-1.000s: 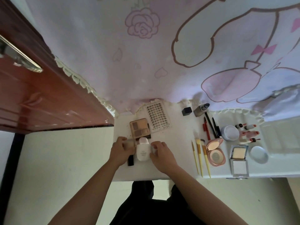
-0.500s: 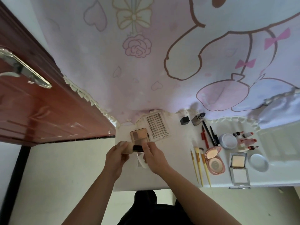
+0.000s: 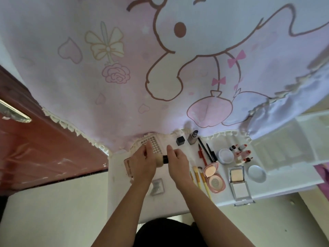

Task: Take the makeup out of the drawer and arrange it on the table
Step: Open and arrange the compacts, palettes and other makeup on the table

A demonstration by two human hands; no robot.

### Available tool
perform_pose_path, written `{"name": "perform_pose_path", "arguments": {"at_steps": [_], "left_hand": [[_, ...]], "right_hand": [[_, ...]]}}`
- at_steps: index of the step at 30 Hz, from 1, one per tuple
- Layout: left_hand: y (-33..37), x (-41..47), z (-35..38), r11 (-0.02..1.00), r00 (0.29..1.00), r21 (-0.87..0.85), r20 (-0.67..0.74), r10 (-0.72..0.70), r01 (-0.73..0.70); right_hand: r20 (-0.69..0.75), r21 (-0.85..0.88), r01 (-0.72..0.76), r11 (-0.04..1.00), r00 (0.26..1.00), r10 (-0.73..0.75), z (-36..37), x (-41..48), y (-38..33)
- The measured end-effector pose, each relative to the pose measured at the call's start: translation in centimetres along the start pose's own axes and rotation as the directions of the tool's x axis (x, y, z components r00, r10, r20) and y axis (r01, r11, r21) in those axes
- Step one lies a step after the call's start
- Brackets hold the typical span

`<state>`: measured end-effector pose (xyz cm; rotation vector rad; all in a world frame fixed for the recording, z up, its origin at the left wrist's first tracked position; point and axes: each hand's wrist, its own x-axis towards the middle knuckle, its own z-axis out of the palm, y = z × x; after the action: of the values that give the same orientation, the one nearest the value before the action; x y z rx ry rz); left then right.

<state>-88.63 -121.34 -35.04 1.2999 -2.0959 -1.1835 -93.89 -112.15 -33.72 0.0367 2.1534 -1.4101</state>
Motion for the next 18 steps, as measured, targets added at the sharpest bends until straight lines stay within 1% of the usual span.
{"name": "perform_pose_path", "arguments": {"at_steps": [3,6,10,12,13,14,15,16,17,18], "left_hand": [[1.8,-0.6,1.3,0.998,0.999,-0.052,-0.042,-0.027,0.024],[2.9,-0.5,2.8,0.995,1.000,-0.097,0.020,-0.001,0.003],[3.4,-0.1,3.9,0.989,0.996,-0.142,0.091,-0.025,0.038],[4.1,-0.5,4.9,0.979,0.991,-0.195,0.127,-0.041,0.065],[4.2,-0.3,5.0,0.972,0.988,-0.219,0.144,-0.054,0.085],[4.2,0.2,4.8,0.972,0.985,-0.203,0.147,-0.086,0.115],[3.2,1.2,4.1,0.980,0.982,-0.125,0.128,-0.137,0.154],[1.4,2.6,2.8,0.975,0.972,-0.040,0.099,-0.212,0.217],[-0.8,3.9,0.9,0.950,0.949,-0.030,0.070,-0.308,0.311],[-3.0,5.2,-1.1,0.908,0.915,-0.111,0.056,-0.400,0.404]], "right_hand": [[-0.081,0.023,0.042,0.999,0.996,-0.040,-1.8,0.1,-0.4],[-0.126,0.007,0.075,0.997,0.989,-0.074,-3.5,0.3,-0.7],[-0.181,-0.007,0.099,0.995,0.979,-0.098,-5.3,0.8,-0.7],[-0.176,-0.090,0.151,0.984,0.970,-0.165,-5.2,0.6,-1.0],[-0.184,-0.090,0.148,0.985,0.970,-0.162,-6.0,1.0,-0.7],[-0.193,-0.154,0.109,0.982,0.971,-0.139,-7.1,1.4,-0.8],[-0.282,-0.151,0.013,0.988,0.958,-0.055,-9.6,2.4,-0.7],[-0.392,-0.152,-0.040,0.988,0.920,-0.023,-13.2,3.7,-0.2],[-0.538,-0.061,-0.029,0.998,0.843,-0.008,-17.4,4.9,0.2],[-0.656,0.065,0.019,0.998,0.754,0.029,-21.2,5.6,0.3]]}}
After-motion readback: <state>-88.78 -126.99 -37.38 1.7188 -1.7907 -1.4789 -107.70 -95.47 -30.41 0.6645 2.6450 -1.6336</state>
